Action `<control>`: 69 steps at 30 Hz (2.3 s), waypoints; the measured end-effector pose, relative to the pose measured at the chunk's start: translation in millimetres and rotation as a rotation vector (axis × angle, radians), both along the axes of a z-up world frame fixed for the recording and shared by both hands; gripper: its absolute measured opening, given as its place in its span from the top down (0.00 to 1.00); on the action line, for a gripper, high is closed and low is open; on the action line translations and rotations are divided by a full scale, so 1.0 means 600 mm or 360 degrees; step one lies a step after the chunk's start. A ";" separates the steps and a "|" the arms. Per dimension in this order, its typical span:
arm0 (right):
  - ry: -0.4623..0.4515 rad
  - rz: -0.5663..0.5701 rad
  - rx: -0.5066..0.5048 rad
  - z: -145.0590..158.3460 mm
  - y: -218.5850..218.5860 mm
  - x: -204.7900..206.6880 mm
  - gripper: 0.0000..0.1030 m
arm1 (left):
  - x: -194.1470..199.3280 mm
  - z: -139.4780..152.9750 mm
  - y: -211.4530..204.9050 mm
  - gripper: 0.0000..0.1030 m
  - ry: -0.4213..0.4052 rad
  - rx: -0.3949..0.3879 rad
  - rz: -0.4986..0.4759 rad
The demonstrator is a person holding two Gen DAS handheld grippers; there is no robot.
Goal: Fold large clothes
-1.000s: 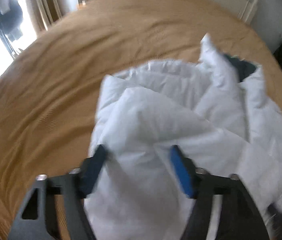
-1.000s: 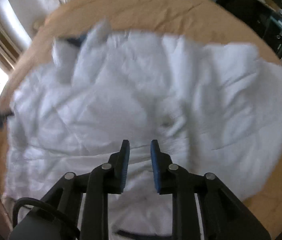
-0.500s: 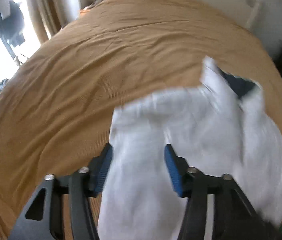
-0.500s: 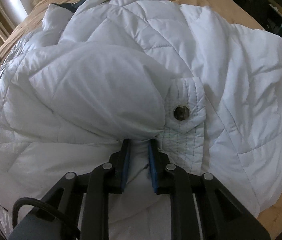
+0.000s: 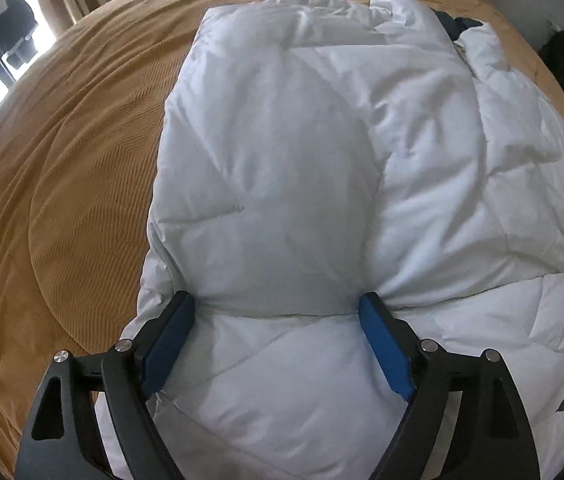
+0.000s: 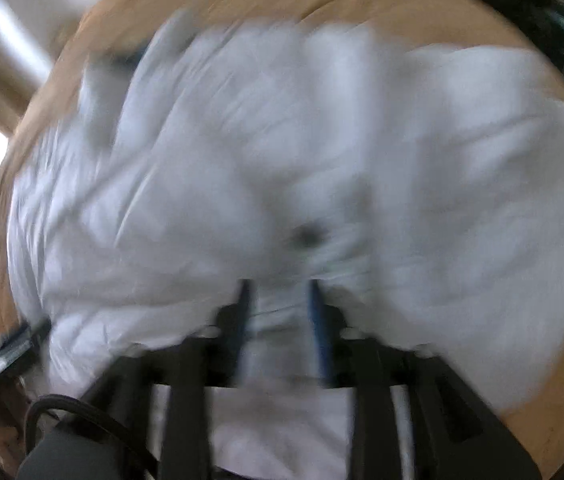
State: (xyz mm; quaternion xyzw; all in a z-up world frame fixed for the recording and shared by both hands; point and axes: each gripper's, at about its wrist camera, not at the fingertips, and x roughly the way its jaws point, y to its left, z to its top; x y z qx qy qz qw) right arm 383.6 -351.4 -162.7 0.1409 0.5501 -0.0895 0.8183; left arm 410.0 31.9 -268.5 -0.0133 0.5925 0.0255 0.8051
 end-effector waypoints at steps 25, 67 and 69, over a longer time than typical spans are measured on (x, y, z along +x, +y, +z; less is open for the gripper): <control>-0.0265 -0.1147 0.0546 -0.068 -0.633 -0.105 0.83 | 0.000 -0.008 0.000 0.14 -0.0003 0.0022 0.0009; 0.0007 0.0636 0.0579 -0.121 0.337 0.255 0.65 | -0.002 0.087 0.086 0.13 -0.0138 -0.0767 0.0112; -0.0080 0.0619 0.0533 -0.096 0.324 0.245 0.35 | 0.022 0.095 0.047 0.13 -0.0160 -0.0653 0.0070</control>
